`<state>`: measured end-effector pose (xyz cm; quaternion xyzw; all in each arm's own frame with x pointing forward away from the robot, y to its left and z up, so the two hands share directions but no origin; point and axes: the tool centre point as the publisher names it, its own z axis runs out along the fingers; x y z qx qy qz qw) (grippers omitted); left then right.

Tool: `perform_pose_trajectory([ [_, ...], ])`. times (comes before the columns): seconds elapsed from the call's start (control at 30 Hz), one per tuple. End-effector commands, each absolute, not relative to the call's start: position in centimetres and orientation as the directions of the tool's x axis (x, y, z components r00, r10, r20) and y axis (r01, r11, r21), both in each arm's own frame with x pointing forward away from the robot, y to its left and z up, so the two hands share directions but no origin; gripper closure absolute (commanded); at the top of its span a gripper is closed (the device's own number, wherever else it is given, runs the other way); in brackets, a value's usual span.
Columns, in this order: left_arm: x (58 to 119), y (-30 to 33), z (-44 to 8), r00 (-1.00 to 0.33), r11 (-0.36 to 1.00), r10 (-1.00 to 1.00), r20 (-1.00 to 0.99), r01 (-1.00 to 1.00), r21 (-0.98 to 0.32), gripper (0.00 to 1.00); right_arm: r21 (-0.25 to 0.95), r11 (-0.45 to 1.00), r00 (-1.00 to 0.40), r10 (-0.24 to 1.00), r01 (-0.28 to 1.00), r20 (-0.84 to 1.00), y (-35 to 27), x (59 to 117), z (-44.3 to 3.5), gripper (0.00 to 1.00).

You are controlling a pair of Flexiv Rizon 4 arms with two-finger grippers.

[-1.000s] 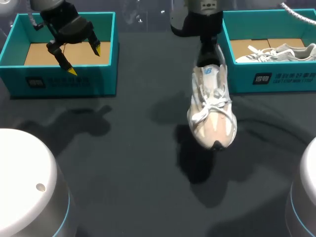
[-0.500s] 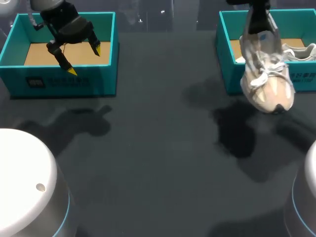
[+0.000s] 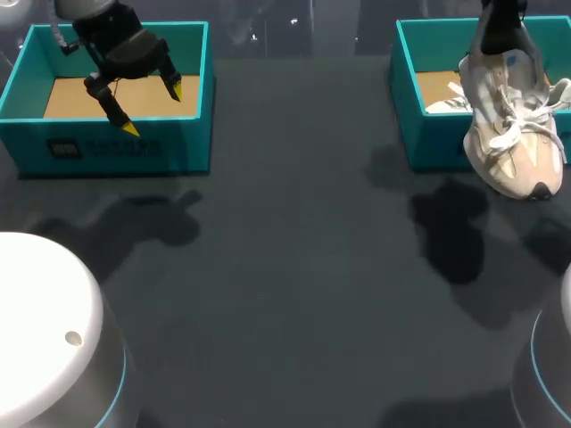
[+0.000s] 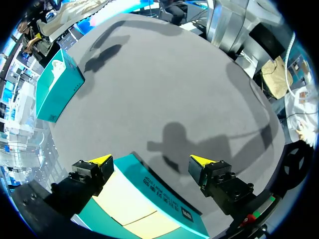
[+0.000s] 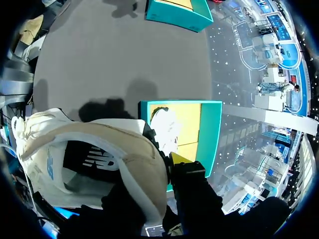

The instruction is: Take the shoe out of the shoebox, open the shoe tongue, remove and reinsert the insole, then place the shoe into the shoebox

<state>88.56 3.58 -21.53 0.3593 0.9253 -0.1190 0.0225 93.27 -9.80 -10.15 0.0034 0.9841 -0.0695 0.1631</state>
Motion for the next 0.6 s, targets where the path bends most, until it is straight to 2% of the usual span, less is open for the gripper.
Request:
perform_pose_trajectory([
  [0.03, 88.6, 3.6, -21.5, -0.74, 0.713, 0.661, -0.126, 0.671, -0.203, 0.0, -0.139, 0.99, -0.949, -0.011, 0.034, -0.314, -11.0, 95.0, -9.9, 1.0],
  [0.5, 88.6, 3.6, -21.5, -0.74, 0.713, 0.661, -0.126, 0.671, -0.203, 0.0, -0.147, 0.98, -0.935, -0.171, -0.131, -0.31, -17.2, 108.1, -10.6, 1.0],
  [0.6, 88.6, 3.6, -21.5, -0.74, 0.713, 0.661, -0.126, 0.671, -0.203, 0.0, -0.169, 0.977, -0.932, -0.179, -0.131, -0.316, -18.5, 110.4, -10.5, 1.0],
])
